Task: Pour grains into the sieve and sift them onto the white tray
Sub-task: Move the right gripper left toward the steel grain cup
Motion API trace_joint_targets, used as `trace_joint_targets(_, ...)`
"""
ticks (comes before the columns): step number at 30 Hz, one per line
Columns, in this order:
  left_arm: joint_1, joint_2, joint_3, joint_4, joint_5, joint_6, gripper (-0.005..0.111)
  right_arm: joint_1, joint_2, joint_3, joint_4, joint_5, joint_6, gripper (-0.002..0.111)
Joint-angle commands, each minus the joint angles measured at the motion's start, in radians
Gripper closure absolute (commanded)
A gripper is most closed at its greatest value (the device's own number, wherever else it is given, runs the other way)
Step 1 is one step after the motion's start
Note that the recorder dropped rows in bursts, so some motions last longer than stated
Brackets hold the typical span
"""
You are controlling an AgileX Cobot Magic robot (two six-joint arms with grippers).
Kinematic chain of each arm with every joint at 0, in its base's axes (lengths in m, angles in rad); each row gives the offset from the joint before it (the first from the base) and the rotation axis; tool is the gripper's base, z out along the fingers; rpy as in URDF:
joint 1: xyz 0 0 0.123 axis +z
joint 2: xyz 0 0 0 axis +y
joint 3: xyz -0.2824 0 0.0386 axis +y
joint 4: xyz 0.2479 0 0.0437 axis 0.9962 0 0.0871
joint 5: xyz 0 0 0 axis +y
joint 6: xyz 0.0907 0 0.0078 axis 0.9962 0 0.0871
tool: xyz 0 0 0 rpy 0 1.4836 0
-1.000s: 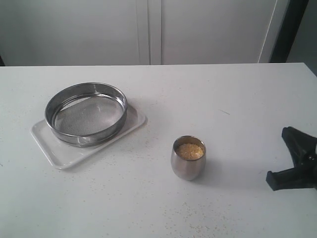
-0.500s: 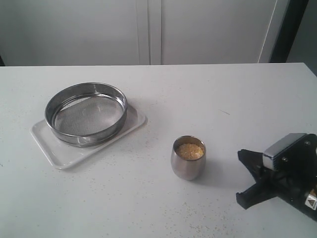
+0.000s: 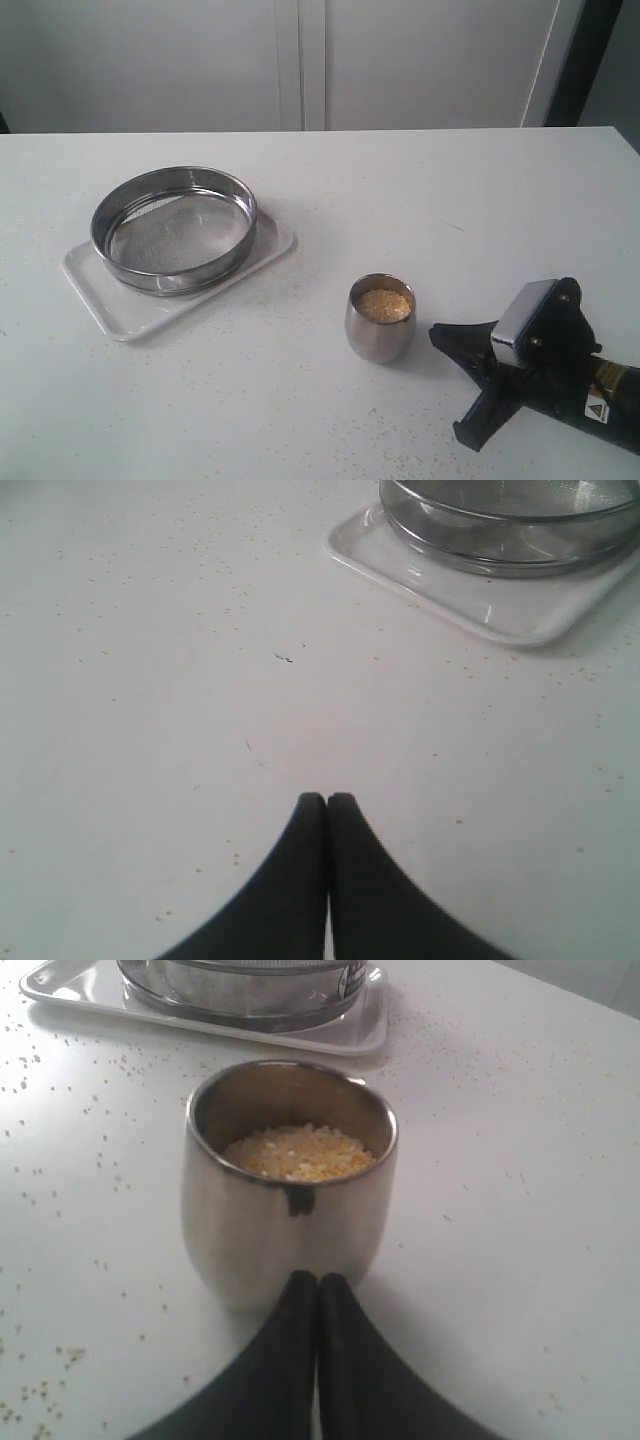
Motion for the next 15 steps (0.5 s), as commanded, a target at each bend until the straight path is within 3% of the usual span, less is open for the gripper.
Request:
trace_joint_targets(1,0.001,-0.004,0.008,0.0,0.007,-0.01,0.107,-0.003,0.004,-0.005,-0.013,-0.015,0.028,0.099)
trace_joint_targets(3,0.001,-0.004,0.008,0.0,0.007,-0.01,0.107,-0.003,0.004,-0.005,-0.013,-0.015,0.049,0.081)
trace_joint_targets(8,0.001,-0.004,0.008,0.0,0.007,-0.01,0.107,-0.003,0.004,-0.005,-0.013,-0.015,0.142,0.021)
trace_joint_targets(10,0.001,-0.004,0.008,0.0,0.007,-0.01,0.107,-0.003,0.004,-0.005,-0.013,-0.015,0.16,0.015)
trace_joint_targets(15,0.001,-0.004,0.008,0.0,0.007,-0.01,0.107,-0.003,0.004,-0.005,-0.013,-0.015,0.16,0.014)
